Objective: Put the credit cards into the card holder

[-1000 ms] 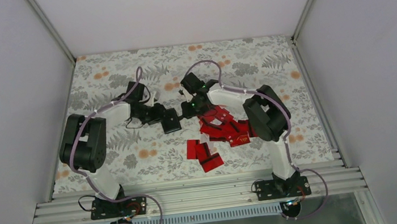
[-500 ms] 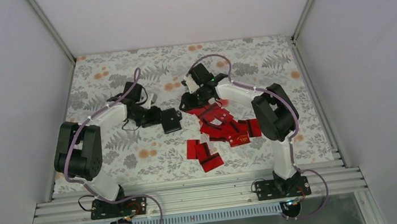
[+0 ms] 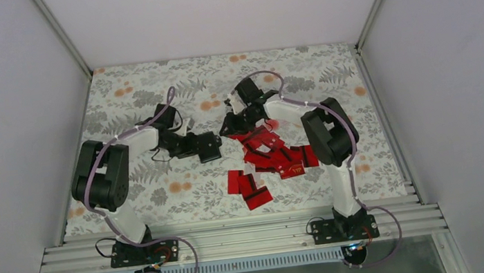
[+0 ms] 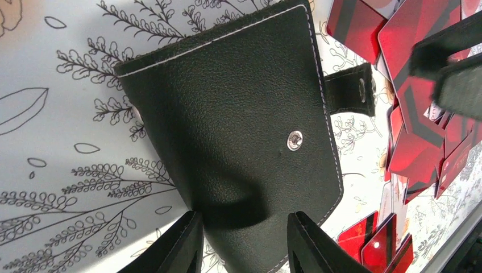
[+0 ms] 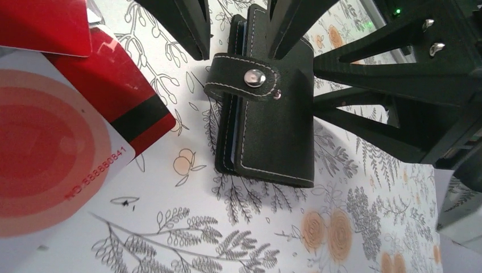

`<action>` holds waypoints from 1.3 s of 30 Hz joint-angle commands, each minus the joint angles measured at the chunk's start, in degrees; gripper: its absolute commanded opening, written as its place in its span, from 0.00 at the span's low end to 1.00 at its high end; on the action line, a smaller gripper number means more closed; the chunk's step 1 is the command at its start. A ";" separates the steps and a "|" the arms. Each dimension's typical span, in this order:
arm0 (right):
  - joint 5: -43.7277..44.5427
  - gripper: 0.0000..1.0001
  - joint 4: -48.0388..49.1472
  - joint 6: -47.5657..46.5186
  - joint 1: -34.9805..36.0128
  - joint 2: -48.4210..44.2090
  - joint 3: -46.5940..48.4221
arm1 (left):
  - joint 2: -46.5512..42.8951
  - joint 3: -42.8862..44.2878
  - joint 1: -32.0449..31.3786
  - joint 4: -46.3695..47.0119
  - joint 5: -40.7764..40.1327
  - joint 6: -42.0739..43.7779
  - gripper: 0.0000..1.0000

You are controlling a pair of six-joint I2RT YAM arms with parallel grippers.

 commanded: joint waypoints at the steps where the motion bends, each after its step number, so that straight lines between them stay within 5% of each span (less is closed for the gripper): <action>1: -5.12 0.25 2.32 0.93 0.10 2.20 0.16 | 1.61 0.32 0.05 1.89 2.39 -0.10 0.38; 39: -17.69 0.24 1.51 -2.86 0.77 11.78 6.72 | 9.00 6.35 -0.41 -0.64 -0.06 2.16 0.34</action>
